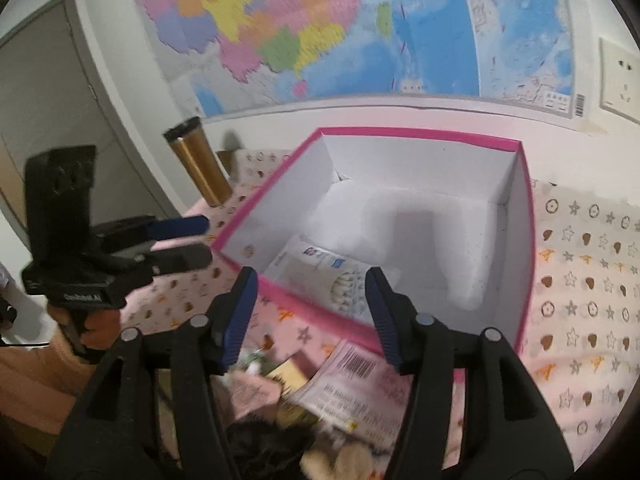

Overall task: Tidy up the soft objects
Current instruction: 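Carry the cotton-swab bag into the pink box and open the left gripper, then grasp the white wipes packet with the right gripper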

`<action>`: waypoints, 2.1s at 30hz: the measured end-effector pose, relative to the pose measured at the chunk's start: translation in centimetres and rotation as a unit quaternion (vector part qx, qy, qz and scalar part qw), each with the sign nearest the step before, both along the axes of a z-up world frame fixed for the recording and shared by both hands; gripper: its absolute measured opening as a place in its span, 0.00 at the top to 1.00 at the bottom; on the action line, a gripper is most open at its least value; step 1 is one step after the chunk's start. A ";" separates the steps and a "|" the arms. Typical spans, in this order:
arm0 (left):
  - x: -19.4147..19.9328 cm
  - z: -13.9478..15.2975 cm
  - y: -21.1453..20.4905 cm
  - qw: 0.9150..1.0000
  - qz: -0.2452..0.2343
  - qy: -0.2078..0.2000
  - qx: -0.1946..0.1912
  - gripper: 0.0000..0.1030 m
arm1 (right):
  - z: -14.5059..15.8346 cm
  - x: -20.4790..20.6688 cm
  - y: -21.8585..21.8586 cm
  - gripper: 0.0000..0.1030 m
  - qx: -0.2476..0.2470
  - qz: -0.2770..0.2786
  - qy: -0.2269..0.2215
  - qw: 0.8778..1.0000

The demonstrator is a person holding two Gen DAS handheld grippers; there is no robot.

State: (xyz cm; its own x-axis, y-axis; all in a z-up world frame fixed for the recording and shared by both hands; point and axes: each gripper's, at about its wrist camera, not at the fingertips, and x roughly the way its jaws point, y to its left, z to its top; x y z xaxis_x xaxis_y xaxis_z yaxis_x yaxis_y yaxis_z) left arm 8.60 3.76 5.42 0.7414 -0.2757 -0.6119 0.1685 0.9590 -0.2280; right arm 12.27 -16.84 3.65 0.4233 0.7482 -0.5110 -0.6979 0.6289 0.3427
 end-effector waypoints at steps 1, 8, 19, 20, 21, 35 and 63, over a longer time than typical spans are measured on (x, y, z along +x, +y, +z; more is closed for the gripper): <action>-0.6 0.1 -0.4 1.000 -0.016 -0.002 -0.008 0.38 | 0.0 -0.5 -0.6 0.43 0.005 0.000 0.001 1.000; -2.0 -1.6 -2.8 0.996 -0.078 0.021 -0.049 0.36 | -2.0 -2.7 -4.1 0.42 0.003 -0.026 0.024 0.999; 1.6 -8.0 -6.7 0.979 -0.124 0.149 -0.063 0.36 | -12.0 -0.1 -9.5 0.42 0.007 -0.094 0.175 0.980; 2.0 -8.4 -7.0 0.977 -0.126 0.159 -0.061 0.36 | -12.7 0.2 -9.8 0.42 0.018 -0.090 0.185 0.978; 2.3 -8.8 -7.3 0.976 -0.126 0.169 -0.058 0.36 | -13.0 0.4 -9.8 0.42 0.023 -0.088 0.191 0.977; 5.3 -10.8 -10.4 0.955 -0.169 0.241 -0.045 0.35 | -13.6 1.6 -7.9 0.48 0.040 -0.058 0.169 0.983; 6.6 -12.1 -12.8 0.949 -0.180 0.254 -0.046 0.43 | -13.0 -1.0 -10.9 0.75 0.072 -0.092 0.123 0.986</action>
State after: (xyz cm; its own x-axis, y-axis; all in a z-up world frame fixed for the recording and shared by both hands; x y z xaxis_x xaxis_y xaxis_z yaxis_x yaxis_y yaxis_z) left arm 15.20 -9.02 -6.69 0.2051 -0.5252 -0.8259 0.3285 0.8318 -0.4474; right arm 11.27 -27.73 -9.33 0.4354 0.7424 -0.5092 -0.4614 0.6697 0.5818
